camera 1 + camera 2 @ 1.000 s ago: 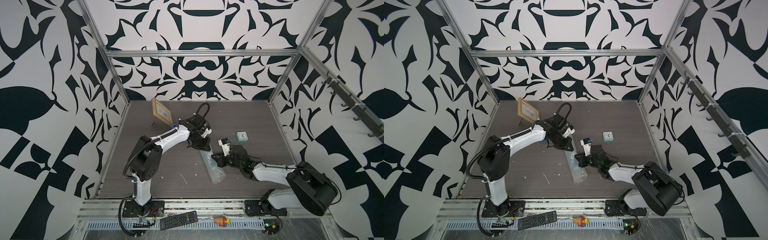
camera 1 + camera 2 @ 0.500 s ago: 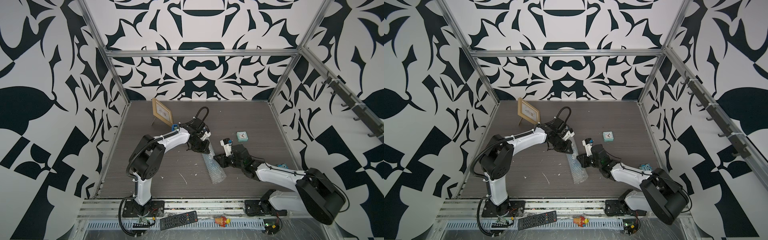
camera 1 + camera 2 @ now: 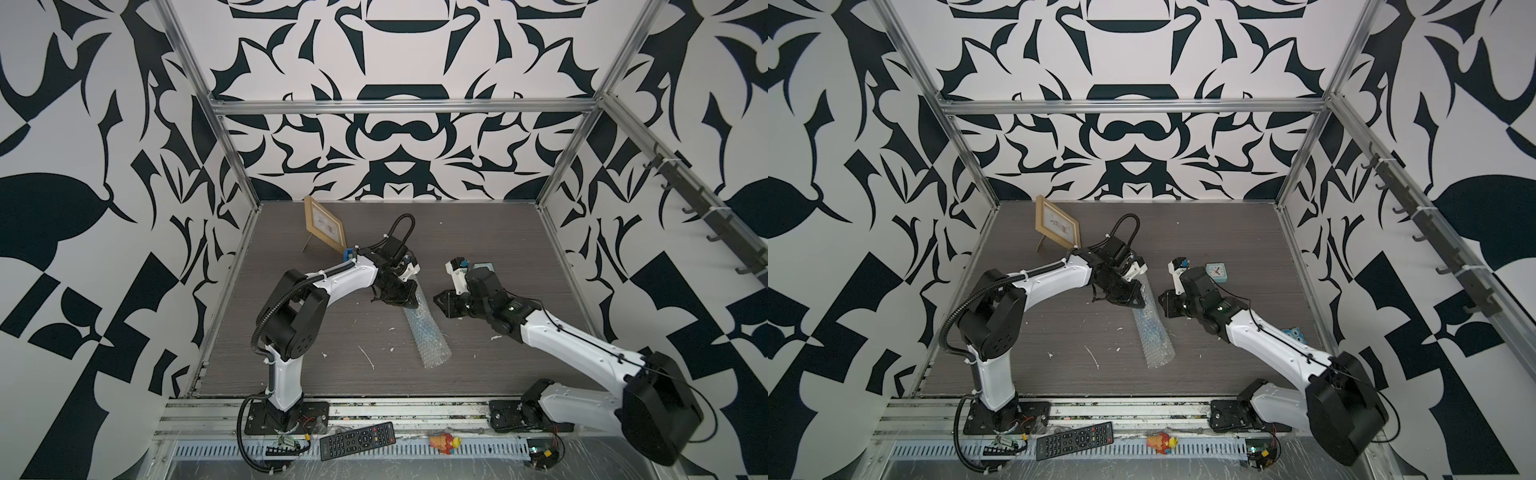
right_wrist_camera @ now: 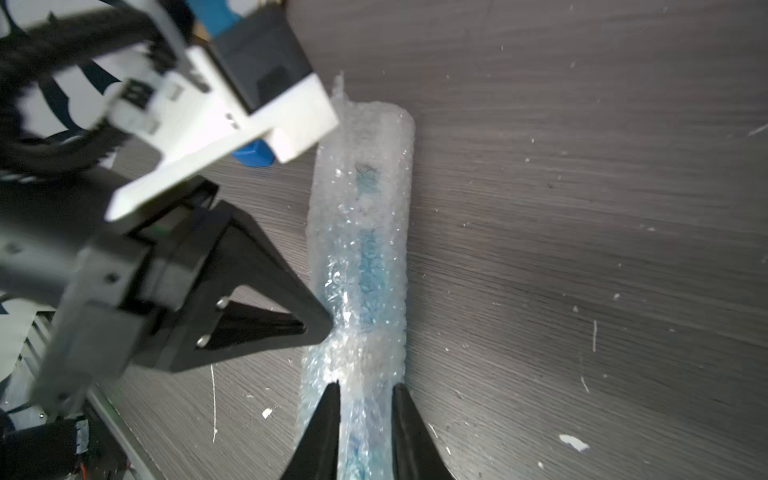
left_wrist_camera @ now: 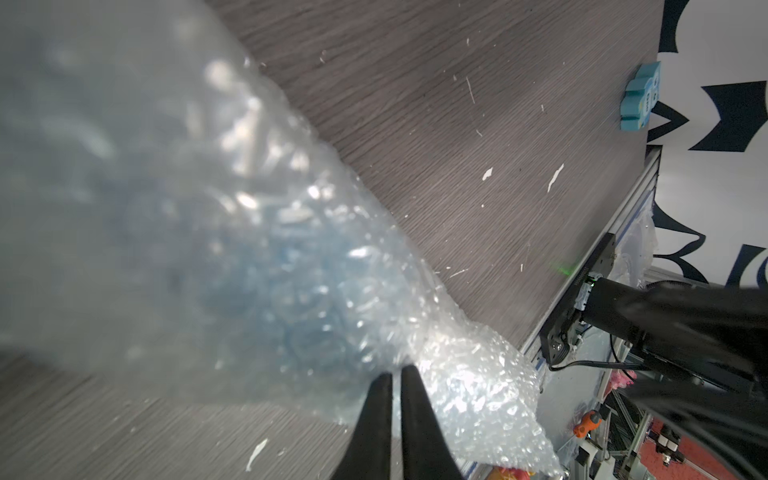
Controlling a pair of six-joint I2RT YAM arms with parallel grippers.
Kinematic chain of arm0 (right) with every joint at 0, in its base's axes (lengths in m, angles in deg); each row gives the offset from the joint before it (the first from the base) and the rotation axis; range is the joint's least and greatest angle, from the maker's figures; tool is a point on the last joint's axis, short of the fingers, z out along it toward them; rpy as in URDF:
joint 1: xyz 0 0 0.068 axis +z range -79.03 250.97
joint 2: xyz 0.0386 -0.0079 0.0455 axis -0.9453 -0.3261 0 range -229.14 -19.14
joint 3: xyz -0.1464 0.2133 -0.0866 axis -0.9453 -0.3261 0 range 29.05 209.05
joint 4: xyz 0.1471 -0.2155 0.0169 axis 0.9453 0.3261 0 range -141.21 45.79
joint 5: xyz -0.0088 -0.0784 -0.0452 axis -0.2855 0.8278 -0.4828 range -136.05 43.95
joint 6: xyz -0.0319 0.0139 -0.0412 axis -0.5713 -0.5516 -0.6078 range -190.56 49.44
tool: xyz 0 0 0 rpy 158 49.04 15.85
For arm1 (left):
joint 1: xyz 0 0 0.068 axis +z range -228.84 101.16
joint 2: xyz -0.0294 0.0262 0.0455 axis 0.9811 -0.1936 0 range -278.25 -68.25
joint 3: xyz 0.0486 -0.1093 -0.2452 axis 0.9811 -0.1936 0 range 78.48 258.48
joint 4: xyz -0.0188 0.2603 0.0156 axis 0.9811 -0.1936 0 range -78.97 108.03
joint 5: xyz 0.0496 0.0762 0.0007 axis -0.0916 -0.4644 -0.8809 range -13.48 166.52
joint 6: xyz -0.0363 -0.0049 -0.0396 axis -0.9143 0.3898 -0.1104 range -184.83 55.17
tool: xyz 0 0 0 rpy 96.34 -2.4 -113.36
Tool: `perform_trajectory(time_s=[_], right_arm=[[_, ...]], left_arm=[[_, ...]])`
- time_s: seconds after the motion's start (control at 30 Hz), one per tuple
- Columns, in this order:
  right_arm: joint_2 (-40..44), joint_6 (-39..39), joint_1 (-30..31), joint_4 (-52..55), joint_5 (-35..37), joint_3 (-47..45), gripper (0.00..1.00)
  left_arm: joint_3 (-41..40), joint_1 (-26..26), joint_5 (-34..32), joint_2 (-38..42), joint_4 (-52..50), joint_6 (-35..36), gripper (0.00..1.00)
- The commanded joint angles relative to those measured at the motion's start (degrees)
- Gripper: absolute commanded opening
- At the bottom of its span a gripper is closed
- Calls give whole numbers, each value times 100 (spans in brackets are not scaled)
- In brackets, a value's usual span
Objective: Wrap wine bottles in bubble wrap
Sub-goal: Stick the tape on the bubble wrap.
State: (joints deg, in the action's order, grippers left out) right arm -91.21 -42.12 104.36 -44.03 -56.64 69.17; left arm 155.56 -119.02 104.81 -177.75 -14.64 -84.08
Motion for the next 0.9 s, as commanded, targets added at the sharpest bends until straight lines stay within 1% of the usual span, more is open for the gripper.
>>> perform_trajectory(time_s=[0.0,0.2,0.33,0.43,0.63,0.73,0.87], right_arm=[[-652,146,-84,8,-222,279,19],[-1740,401,-148,-925,-798,334,13],[-2116,583,-153,-1418,-1186,193,11],[-2074,620,-162,-1355,-1120,129,10],[-1425,386,-329,-635,-571,259,8],[-1347,288,-396,-365,-532,452,8],[-1602,242,-397,-366,-739,645,8]], left_arm=[[-277,-3,-364,-95,-247,52,11],[-327,-1,-343,-94,-230,47,11],[-317,10,-360,-101,-225,79,11],[-268,17,-342,-138,-263,104,11],[-161,19,-307,-212,-319,145,11],[-134,28,-307,-238,-341,153,10],[-88,35,-308,-289,-363,173,10]])
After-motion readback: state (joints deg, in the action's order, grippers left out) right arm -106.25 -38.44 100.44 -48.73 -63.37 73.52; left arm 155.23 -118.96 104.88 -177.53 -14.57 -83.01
